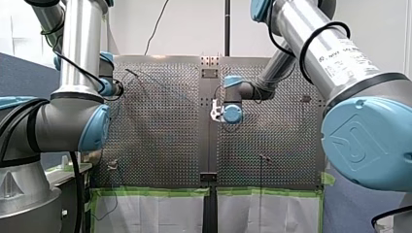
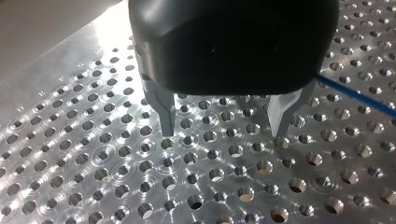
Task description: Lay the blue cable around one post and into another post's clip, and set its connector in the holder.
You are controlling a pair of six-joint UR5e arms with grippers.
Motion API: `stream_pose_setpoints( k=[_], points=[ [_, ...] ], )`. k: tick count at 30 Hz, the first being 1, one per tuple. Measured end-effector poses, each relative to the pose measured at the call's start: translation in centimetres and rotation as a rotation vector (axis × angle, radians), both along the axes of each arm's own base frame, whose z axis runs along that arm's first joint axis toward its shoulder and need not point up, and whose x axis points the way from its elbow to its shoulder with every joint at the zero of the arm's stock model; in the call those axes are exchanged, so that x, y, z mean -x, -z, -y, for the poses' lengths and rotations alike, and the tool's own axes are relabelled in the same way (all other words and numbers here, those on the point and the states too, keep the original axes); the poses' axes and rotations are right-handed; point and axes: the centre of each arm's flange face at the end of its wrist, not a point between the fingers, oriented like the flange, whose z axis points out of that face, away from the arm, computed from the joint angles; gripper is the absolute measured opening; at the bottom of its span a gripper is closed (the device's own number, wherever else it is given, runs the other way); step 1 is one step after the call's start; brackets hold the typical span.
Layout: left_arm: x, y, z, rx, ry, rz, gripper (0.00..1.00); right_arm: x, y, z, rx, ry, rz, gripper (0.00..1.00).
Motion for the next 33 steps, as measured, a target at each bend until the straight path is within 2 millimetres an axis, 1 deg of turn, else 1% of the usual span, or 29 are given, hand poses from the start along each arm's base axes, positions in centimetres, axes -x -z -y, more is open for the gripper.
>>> stream_pose_setpoints(
  k=[8,16,28,31,33],
  points=[
    [0.0,0.0,0.0,0.000,0.000,-0.001,0.99,2.5,2.6,-0.3,0.001,0.083,-0.008,0.00],
    [0.0,0.0,0.0,0.000,-0.001,-0.001,0.99,4.7,4.6,-0.4,-0.003,0.149,0.005,0.00],
    [0.0,0.0,0.0,0.000,0.001,-0.001,0.99,9.3,8.1,-0.6,-0.010,0.288,0.006,0.00],
    [0.0,0.0,0.0,0.000,0.000,-0.001,0.99,10.6,9.3,-0.7,-0.016,0.324,0.002,0.00],
    [0.0,0.0,0.0,0.000,0.000,-0.001,0.99,11.5,10.6,-0.9,-0.026,0.348,-0.004,0.00]
  ],
)
